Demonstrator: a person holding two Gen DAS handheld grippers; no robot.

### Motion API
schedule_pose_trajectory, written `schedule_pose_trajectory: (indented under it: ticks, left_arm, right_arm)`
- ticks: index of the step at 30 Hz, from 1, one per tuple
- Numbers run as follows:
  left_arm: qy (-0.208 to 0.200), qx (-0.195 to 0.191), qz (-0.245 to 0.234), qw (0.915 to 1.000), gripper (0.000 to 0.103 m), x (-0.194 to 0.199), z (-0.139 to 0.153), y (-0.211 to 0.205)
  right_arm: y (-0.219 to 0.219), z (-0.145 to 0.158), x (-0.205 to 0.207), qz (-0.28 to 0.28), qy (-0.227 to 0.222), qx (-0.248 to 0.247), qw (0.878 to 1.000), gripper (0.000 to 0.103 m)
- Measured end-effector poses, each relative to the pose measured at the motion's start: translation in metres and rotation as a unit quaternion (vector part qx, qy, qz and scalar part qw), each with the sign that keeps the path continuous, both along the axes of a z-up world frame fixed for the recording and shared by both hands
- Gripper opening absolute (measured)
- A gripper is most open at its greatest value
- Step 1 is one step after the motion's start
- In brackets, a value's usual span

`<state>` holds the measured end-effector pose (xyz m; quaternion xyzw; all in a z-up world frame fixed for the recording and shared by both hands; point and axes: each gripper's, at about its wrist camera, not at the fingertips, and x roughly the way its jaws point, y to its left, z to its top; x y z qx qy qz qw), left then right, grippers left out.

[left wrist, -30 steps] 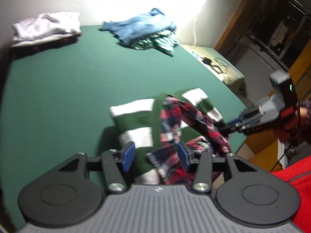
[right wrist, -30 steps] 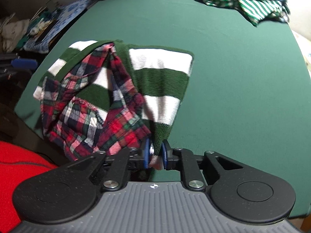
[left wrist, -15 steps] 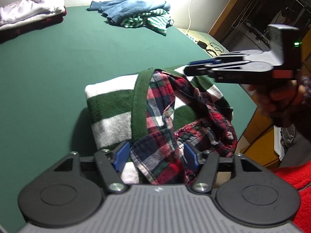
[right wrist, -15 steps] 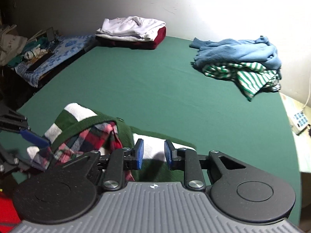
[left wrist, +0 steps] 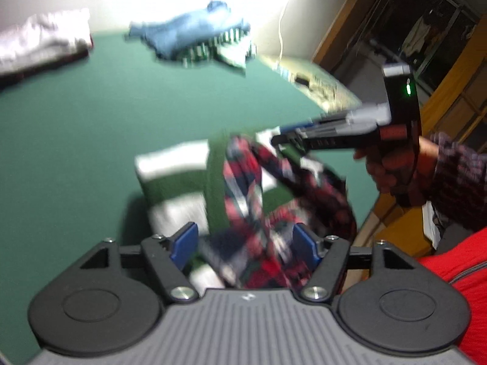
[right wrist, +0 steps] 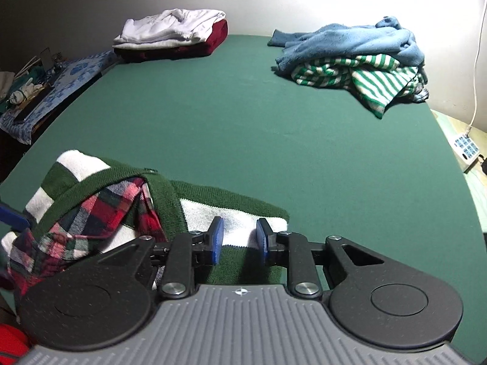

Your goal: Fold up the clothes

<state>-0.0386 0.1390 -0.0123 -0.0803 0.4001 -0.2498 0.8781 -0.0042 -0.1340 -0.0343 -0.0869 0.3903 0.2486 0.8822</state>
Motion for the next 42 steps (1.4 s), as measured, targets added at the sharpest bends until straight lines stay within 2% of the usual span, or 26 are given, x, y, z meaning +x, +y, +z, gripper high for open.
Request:
schedule_pose_trajectory:
  ticks: [2,5,9,12,22,24,26,30,33,36,42]
  left_arm:
    - [-0.018,-0.006,0.012,0.9998,0.070,0.012,0.009,0.007]
    - [-0.024,-0.011,0.037,0.9989,0.070,0.042,0.003,0.008]
    - [0.019,-0.018,0.064,0.9976,0.066,0.077,-0.028,0.003]
    - [0.042,-0.018,0.081,0.9957,0.066,0.082,-0.045,0.002]
    - [0.025,0.023,0.103,0.9941,0.083,0.077,-0.064,-0.015]
    - [0.023,0.033,0.106,0.9936,0.082,0.078,-0.061,-0.018]
    - [0.016,0.037,0.117,0.9923,0.075,0.072,-0.050,-0.018]
    - [0.003,0.040,0.142,0.9890,0.075,0.054,-0.026,-0.018]
    - [0.017,0.028,0.150,0.9881,0.076,0.033,-0.021,-0.024]
    - [0.037,0.036,0.159,0.9860,0.076,0.017,-0.026,-0.038]
    - [0.057,0.048,0.189,0.9792,0.081,0.005,-0.035,-0.058]
  right_arm:
    - [-0.003,0.008,0.001,-0.010,-0.017,0.020,1.000,0.023]
    - [0.002,0.011,0.007,-0.012,-0.032,0.033,0.999,0.024]
    - [0.022,-0.001,0.015,0.011,-0.035,0.020,0.999,0.024]
    - [0.027,-0.010,0.018,0.019,-0.031,0.015,0.999,0.024]
    - [0.021,-0.031,0.020,0.024,-0.012,0.020,0.999,0.026]
    - [0.015,-0.026,0.013,0.034,-0.013,0.024,0.999,0.026]
    - [0.008,-0.021,0.007,0.045,-0.014,0.027,0.999,0.027]
    - [-0.004,-0.010,-0.006,0.066,-0.015,0.033,0.997,0.027]
    - [-0.014,-0.003,-0.016,0.082,-0.017,0.038,0.996,0.027]
    - [-0.023,0.005,-0.026,0.098,-0.018,0.043,0.994,0.027]
    - [-0.026,-0.007,-0.045,0.161,0.016,0.033,0.986,0.026]
